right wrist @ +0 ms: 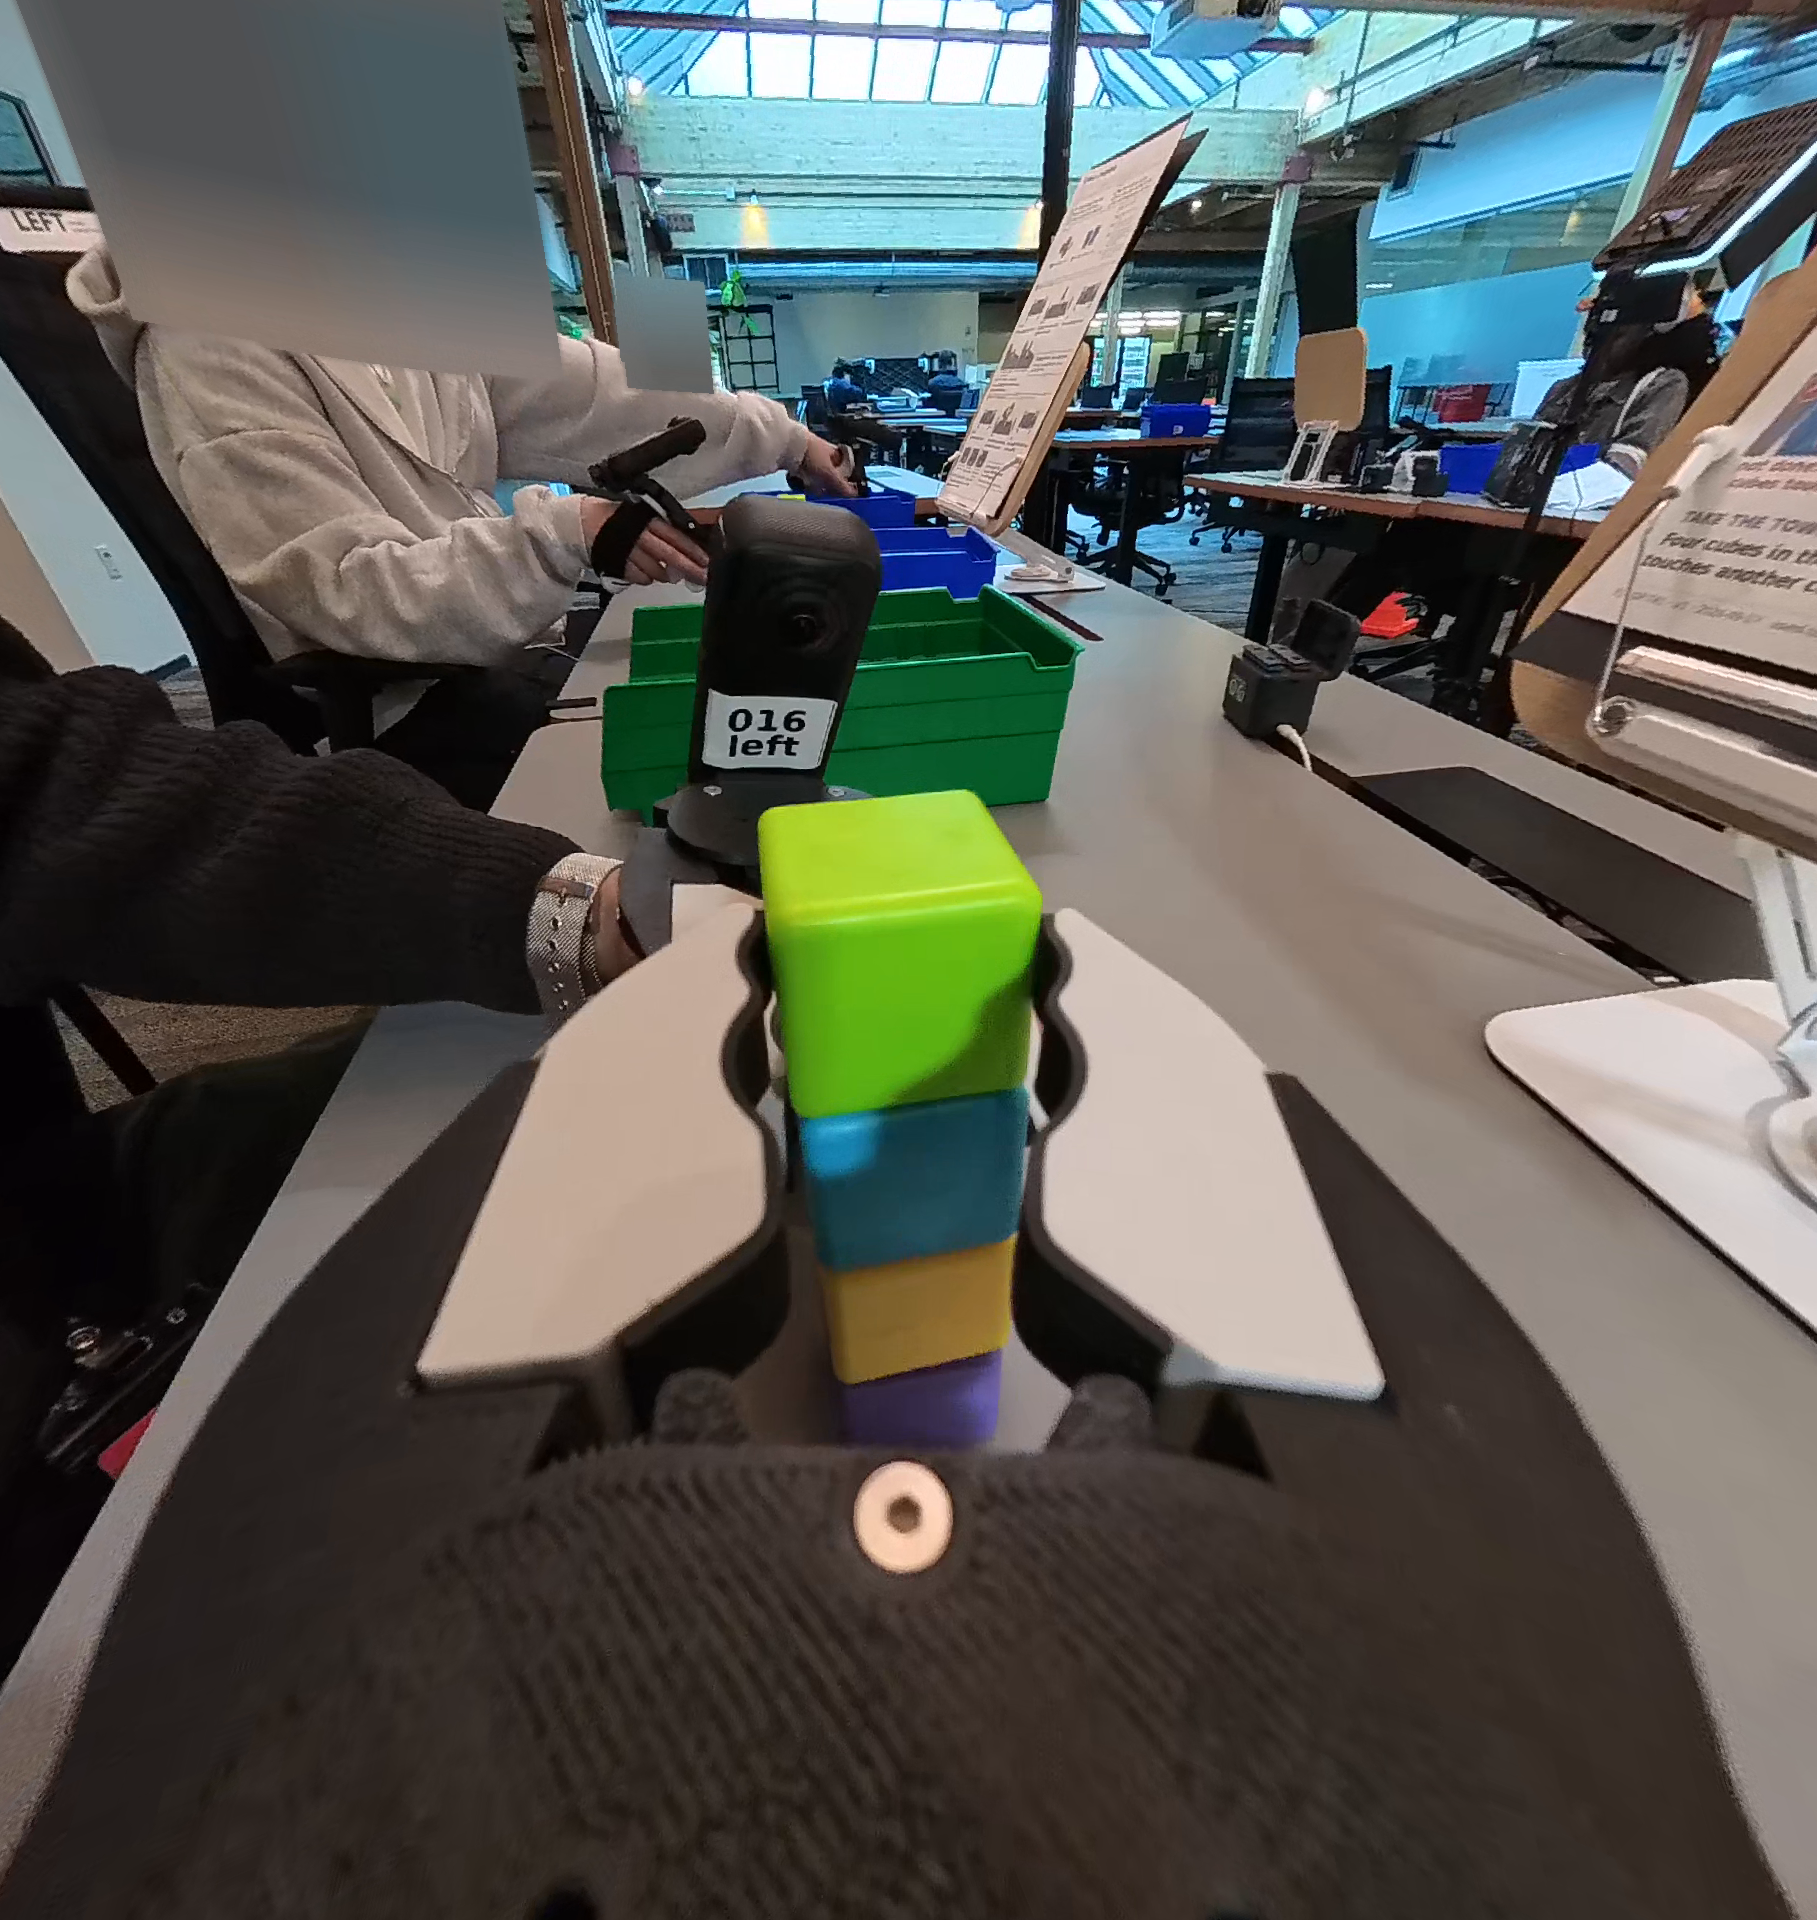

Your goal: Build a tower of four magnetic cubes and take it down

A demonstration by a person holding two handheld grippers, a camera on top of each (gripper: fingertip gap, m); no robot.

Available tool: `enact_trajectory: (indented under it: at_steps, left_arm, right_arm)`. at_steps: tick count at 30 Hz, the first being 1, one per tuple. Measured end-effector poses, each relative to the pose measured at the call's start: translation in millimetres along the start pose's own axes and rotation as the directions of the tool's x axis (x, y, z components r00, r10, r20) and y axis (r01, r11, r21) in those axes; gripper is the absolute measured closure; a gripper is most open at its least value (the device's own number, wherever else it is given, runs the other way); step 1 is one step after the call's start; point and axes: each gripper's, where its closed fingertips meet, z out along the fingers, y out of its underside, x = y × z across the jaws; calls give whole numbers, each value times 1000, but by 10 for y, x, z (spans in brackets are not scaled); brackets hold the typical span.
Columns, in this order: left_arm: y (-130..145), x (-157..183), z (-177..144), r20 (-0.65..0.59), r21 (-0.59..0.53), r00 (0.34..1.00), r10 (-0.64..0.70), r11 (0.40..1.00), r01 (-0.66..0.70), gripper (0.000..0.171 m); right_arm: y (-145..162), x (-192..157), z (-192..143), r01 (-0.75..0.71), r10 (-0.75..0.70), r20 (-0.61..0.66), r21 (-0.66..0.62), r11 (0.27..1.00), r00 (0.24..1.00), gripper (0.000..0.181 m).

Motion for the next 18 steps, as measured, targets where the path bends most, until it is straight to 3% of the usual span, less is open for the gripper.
enact_trajectory:
  at_steps: [16,18]
  left_arm:
    - [-3,-9,1,9,-4,1000,4,1000,-4,118]
    - [-1,-8,3,14,-5,1000,12,1000,-12,118]
  right_arm:
    - [-15,23,-10,-42,42,-5,28,999,999,132]
    - [-106,18,-33,-91,90,13,90,992,996,132]
